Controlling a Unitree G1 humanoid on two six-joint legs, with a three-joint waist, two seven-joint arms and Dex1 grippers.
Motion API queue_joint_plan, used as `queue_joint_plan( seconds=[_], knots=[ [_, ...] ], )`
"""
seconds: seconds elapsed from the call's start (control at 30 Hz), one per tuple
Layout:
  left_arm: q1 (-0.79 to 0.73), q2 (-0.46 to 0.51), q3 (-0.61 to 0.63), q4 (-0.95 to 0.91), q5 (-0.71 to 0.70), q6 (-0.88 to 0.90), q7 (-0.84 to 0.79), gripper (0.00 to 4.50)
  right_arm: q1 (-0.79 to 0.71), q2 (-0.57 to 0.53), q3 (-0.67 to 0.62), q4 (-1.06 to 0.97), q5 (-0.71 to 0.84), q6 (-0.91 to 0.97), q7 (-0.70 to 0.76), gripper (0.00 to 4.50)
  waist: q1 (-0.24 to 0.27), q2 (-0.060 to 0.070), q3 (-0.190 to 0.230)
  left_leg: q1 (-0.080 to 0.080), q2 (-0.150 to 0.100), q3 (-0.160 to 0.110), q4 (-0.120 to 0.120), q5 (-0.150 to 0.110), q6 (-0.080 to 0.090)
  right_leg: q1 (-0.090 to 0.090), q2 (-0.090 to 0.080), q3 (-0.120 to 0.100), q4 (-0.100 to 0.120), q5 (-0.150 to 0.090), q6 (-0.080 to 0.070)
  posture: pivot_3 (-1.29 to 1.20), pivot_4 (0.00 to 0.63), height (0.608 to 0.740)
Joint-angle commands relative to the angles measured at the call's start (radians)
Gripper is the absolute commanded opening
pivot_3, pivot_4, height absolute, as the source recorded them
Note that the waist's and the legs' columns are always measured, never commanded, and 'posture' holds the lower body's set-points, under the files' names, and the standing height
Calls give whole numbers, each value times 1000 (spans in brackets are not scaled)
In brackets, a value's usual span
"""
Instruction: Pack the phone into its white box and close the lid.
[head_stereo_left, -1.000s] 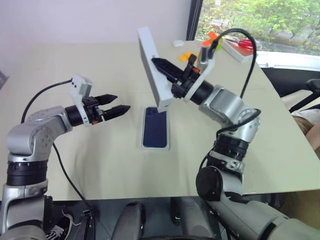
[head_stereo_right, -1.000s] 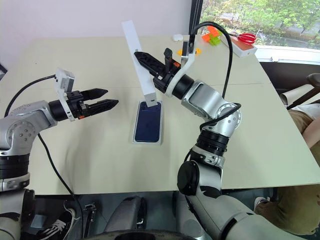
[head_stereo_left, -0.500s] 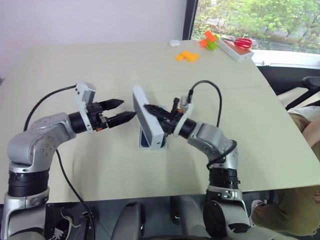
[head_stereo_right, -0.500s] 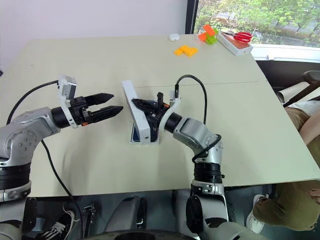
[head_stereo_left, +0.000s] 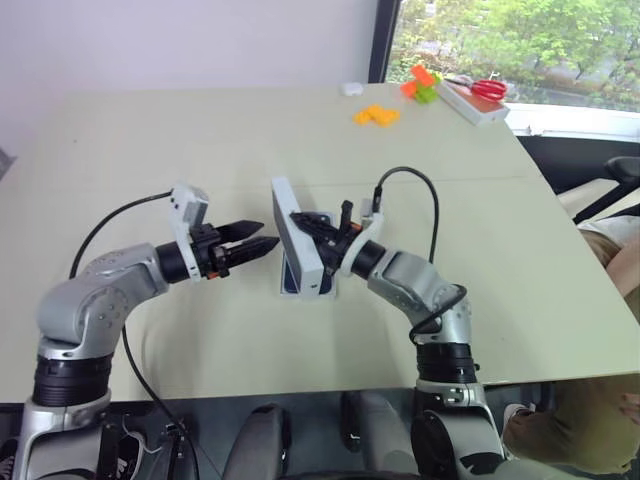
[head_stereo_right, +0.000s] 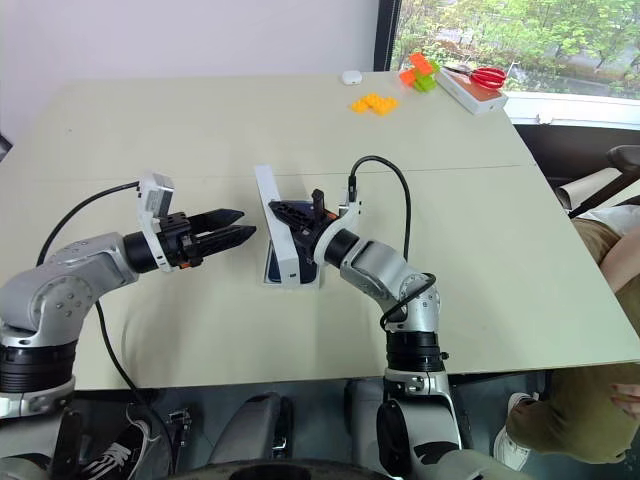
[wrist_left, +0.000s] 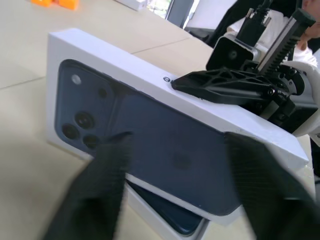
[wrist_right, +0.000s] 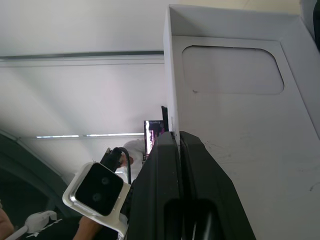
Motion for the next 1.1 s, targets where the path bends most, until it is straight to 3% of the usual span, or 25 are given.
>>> queue_joint_plan(
  seconds=[0.03, 0.1, 0.13, 0.53, 0.63, 0.87, 1.1],
  knots=[
    [6, -11, -33, -27, 26, -24, 12, 1177, 20, -26, 13, 5, -63, -7, -2, 0, 0, 0, 0, 1, 0, 0, 0, 0, 0, 1, 0, 0, 0, 0, 0, 0, 150, 740],
    [10, -25, -47, -24, 37, -34, 20, 182, 26, -30, 19, 3, -76, -6, 6, 0, 0, 1, -1, 2, 0, 0, 0, 0, 0, 3, 0, 0, 0, 0, 0, 0, 150, 740],
    [9, -36, -52, -20, 48, -47, 29, 80, 26, -36, 23, 2, -86, -2, 19, 0, 0, 1, -1, 2, 0, 0, 0, 0, 0, 3, 0, 0, -1, 0, 0, 0, 150, 740],
    [-6, -114, -70, 3, 92, -76, 93, 80, 33, -63, 14, 48, -146, -11, 57, 0, 1, 0, -1, 4, 0, 0, 1, 0, 0, 6, 0, 0, -1, 0, 0, 0, 150, 740],
    [-9, -131, -86, 14, 106, -81, 100, 0, 30, -73, 28, 41, -181, -7, 65, 933, 1, 1, -1, 7, 0, 0, 1, 0, 0, 9, 0, 0, -2, -2, 3, 0, 150, 740],
    [-27, -187, -124, 35, 138, -84, 126, 0, 27, -80, 36, 37, -252, -1, 92, 4476, 1, 1, -1, 7, 0, 0, 1, 0, 0, 9, 0, 0, -2, -2, 3, 0, 150, 740],
    [-32, -194, -112, 34, 132, -71, 135, 0, 7, -97, 18, 46, -347, -15, 154, 4476, -1, 1, -1, 7, 0, 0, 1, 0, 0, 9, 0, 0, -2, -3, 3, 0, 150, 740]
  ],
)
